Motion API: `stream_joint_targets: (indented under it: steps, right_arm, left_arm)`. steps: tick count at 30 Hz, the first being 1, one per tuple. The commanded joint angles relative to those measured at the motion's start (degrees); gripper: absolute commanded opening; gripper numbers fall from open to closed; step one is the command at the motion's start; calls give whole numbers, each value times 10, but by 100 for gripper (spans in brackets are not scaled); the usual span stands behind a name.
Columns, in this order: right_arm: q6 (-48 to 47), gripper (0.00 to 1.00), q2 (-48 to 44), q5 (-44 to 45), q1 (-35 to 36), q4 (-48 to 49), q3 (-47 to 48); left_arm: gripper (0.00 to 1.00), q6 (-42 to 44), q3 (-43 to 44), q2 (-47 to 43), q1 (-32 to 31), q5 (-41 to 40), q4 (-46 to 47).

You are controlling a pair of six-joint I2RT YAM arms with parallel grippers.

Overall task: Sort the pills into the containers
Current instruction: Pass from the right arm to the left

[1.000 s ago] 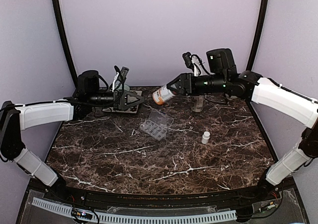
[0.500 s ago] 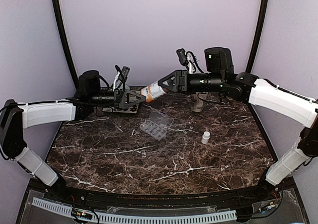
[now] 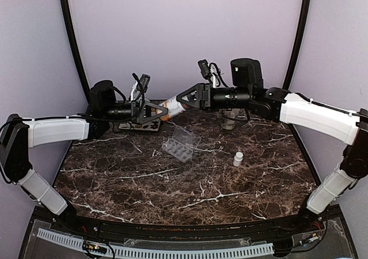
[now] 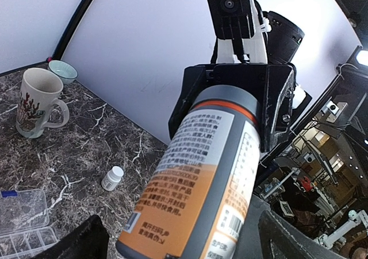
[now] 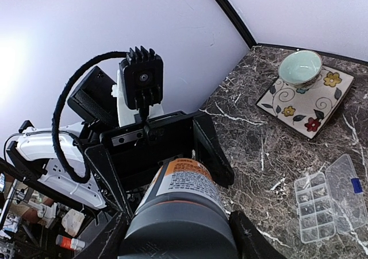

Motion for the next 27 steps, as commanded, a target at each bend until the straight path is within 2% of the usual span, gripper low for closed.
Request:
stream_joint_targets:
  steps: [1,10,14,16,22,27]
  right_arm:
    - [19,31,10,-26,6,72,-2]
    - [32,31,19,-36,6,106,-10]
    - [39,31,22,-41,6,125,-20]
    - [39,31,23,-42,6,131,-24]
    - [41,30,23,-47,4,153,-44]
    - [32,35,20,-52,3,161,-59]
  left_arm:
    - [93,-13,-7,-2,3,22,40]
    - [82,-34,-17,-2,4,34,76]
    - [71,-41,-18,-3,3,40,92]
    - [62,-45,-19,-2,4,44,100]
    - [26,-54,-17,-4,8,49,111]
    - [13,-32,-4,-11,17,55,75]
